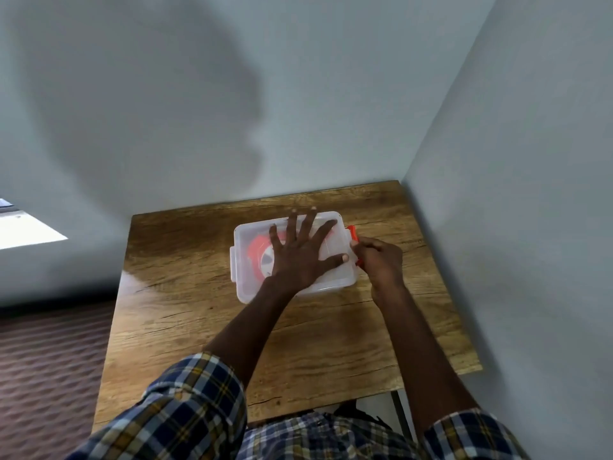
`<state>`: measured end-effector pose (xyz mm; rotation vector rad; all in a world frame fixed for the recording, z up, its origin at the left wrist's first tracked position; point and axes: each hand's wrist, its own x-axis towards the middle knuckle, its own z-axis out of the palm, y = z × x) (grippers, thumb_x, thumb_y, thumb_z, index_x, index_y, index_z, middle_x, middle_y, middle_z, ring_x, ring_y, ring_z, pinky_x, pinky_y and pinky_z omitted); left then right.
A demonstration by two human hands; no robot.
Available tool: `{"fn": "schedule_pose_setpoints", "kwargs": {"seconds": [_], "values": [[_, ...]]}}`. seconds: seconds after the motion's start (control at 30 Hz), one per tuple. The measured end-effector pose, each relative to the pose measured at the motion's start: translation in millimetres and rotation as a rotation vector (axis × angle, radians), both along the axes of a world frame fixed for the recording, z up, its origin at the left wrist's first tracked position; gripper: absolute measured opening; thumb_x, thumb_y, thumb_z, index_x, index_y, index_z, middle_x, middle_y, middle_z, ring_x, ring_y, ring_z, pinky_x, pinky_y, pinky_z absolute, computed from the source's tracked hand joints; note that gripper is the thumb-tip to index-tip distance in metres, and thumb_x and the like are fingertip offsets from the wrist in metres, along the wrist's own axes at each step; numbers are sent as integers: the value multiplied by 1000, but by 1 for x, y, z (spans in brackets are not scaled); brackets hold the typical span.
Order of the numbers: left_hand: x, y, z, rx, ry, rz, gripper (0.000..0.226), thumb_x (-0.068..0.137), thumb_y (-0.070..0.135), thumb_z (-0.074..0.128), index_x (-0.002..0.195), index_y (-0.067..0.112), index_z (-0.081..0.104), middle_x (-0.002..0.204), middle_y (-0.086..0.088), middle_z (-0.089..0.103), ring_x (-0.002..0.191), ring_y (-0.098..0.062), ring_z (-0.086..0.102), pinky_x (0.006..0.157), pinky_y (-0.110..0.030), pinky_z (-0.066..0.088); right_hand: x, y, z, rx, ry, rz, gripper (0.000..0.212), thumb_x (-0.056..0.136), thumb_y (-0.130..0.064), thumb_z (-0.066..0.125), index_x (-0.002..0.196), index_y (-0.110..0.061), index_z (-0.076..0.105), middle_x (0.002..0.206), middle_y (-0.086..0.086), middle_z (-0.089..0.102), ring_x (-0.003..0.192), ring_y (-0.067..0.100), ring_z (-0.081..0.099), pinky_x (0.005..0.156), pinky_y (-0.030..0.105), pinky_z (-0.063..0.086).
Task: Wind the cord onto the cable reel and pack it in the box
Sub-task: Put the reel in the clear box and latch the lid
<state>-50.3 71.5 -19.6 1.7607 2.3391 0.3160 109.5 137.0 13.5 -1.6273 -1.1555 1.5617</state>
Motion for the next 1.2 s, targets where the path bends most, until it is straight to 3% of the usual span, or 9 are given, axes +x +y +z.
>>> {"fn": "schedule_pose_setpoints", "kwargs": {"seconds": [0.17, 0.3, 0.37, 0.47, 0.6, 0.8, 1.0, 1.13, 1.2], "values": [[-14, 41, 31, -186, 75, -171, 103, 73, 95, 55, 160, 55, 16, 171, -14, 21, 156, -45, 14, 117, -78, -1, 19, -12, 11, -25, 26, 250, 59, 84, -7, 80, 135, -32, 64, 110, -8, 70, 101, 17, 68, 71, 35, 64], [-31, 62, 36, -338, -160, -358, 78, 87, 79, 61, 155, 59, 29, 166, -14, 26, 154, -44, 15, 122, -73, 9, 21, -18, 4, 41, -88, 346, 77, 79, -9, 86, 144, -34, 54, 112, -6, 65, 101, 18, 66, 73, 37, 64], [-40, 67, 36, -291, -230, -381, 59, 97, 65, 59, 153, 56, 40, 147, -11, 44, 144, -39, 33, 119, -66, 24, 14, -23, -1, 33, -103, 229, 73, 77, -2, 85, 141, -26, 60, 113, 1, 68, 102, 22, 68, 82, 44, 64], [-41, 74, 40, -290, -319, -373, 46, 105, 48, 57, 148, 57, 46, 124, -5, 45, 135, -36, 42, 116, -62, 29, 3, -26, -7, 37, -181, 67, 57, 71, -4, 85, 125, -15, 71, 109, 3, 74, 102, 22, 70, 93, 45, 59], [-37, 75, 44, -278, -369, -304, 40, 104, 36, 61, 136, 59, 57, 135, -11, 48, 139, -40, 40, 118, -68, 24, -4, -34, -11, 125, -301, -21, 51, 65, -14, 91, 113, -20, 75, 96, -7, 74, 92, 16, 70, 85, 32, 57], [-32, 73, 46, -251, -424, -243, 40, 100, 29, 66, 130, 56, 63, 150, -15, 47, 148, -41, 33, 119, -70, 22, -2, -42, -11, 158, -284, -107, 37, 63, -17, 94, 95, -21, 75, 89, -10, 74, 89, 14, 71, 84, 30, 57], [-28, 70, 42, -137, -429, -151, 28, 93, 32, 73, 111, 52, 69, 125, 2, 53, 141, -32, 43, 116, -63, 27, -8, -53, -10, 347, -354, -115, 21, 73, -15, 90, 86, -14, 73, 79, -9, 72, 77, 9, 69, 78, 34, 58], [-31, 67, 42, -128, -417, -162, 28, 94, 38, 73, 118, 53, 68, 149, -3, 54, 146, -31, 40, 118, -62, 22, -8, -58, -8, 371, -376, -107, 20, 78, -21, 88, 85, -21, 69, 79, -15, 67, 75, 2, 64, 78, 35, 56], [-32, 63, 45, -104, -458, -171, 37, 96, 35, 74, 130, 45, 66, 154, -3, 53, 147, -30, 41, 119, -56, 26, -7, -59, -5, 380, -439, -41, 22, 82, -26, 85, 93, -21, 67, 86, -12, 68, 81, 10, 66, 77, 36, 56]]}}
